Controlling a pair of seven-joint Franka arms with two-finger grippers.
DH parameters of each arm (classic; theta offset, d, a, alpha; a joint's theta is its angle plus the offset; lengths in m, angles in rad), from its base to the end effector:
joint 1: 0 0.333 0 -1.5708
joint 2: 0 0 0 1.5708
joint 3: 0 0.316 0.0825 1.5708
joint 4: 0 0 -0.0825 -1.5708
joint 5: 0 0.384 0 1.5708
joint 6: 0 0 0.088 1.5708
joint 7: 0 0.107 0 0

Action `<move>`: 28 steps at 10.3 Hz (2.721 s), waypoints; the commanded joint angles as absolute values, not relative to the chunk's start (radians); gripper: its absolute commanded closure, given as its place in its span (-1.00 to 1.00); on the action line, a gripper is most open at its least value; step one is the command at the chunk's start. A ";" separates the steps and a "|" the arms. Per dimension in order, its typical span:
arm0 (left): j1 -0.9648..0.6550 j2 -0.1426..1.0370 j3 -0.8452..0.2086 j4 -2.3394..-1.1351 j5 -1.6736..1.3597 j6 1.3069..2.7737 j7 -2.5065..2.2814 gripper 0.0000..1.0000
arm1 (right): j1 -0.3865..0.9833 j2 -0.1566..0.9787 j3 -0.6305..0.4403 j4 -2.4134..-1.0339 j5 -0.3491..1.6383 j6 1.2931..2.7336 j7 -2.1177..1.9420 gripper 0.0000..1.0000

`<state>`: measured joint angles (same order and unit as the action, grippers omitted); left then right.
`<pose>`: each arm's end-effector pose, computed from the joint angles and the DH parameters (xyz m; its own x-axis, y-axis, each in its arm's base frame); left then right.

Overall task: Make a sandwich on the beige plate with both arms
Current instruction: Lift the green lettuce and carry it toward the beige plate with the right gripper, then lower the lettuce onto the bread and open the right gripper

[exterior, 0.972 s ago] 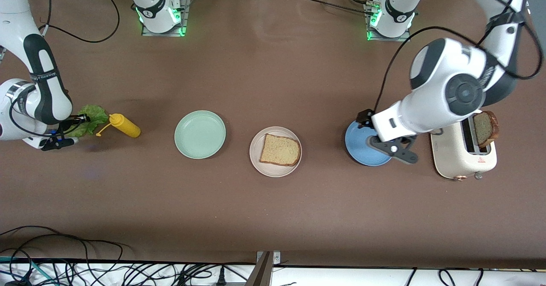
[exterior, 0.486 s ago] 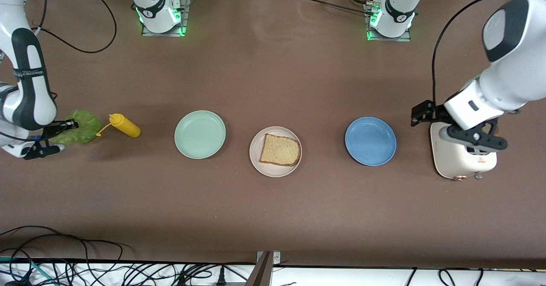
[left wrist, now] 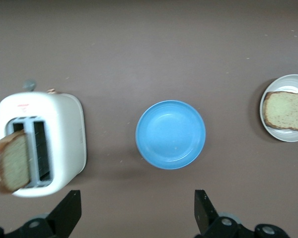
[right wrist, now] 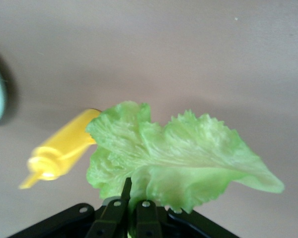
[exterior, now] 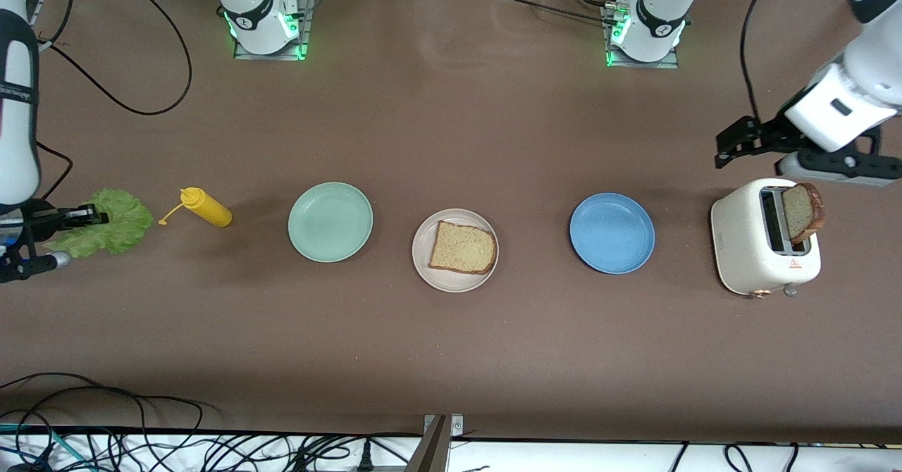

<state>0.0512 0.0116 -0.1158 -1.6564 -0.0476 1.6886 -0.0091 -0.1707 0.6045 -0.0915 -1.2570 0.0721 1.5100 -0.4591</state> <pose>0.5651 -0.0408 0.5879 0.9986 -0.0498 0.0201 -0.0508 -0.9975 0.0489 0.6668 -0.1563 0.3855 0.9307 0.2106 -0.2990 0.1663 -0.9718 -0.1670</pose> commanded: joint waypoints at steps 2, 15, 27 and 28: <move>0.061 -0.035 -0.132 -1.672 0.008 1.591 -0.028 -1.00 | -0.129 0.608 -0.087 -1.134 0.226 1.332 -0.211 1.00; 0.064 0.014 -0.153 -1.611 0.006 1.531 -0.061 -1.00 | 0.240 0.704 0.021 -1.140 0.695 1.887 0.769 1.00; 0.078 0.014 -0.149 -1.609 0.002 1.529 -0.058 -1.00 | 0.491 0.910 0.101 -1.226 0.732 2.281 0.988 1.00; 0.078 0.014 -0.149 -1.609 0.000 1.529 -0.060 -1.00 | 0.508 0.917 0.101 -1.226 0.733 2.281 0.989 1.00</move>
<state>0.0765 0.0041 -0.1444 -1.6373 -0.0176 1.5518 -0.0566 0.4913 0.9203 0.0934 -1.2064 0.7116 2.2682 0.9796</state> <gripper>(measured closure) 0.000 0.960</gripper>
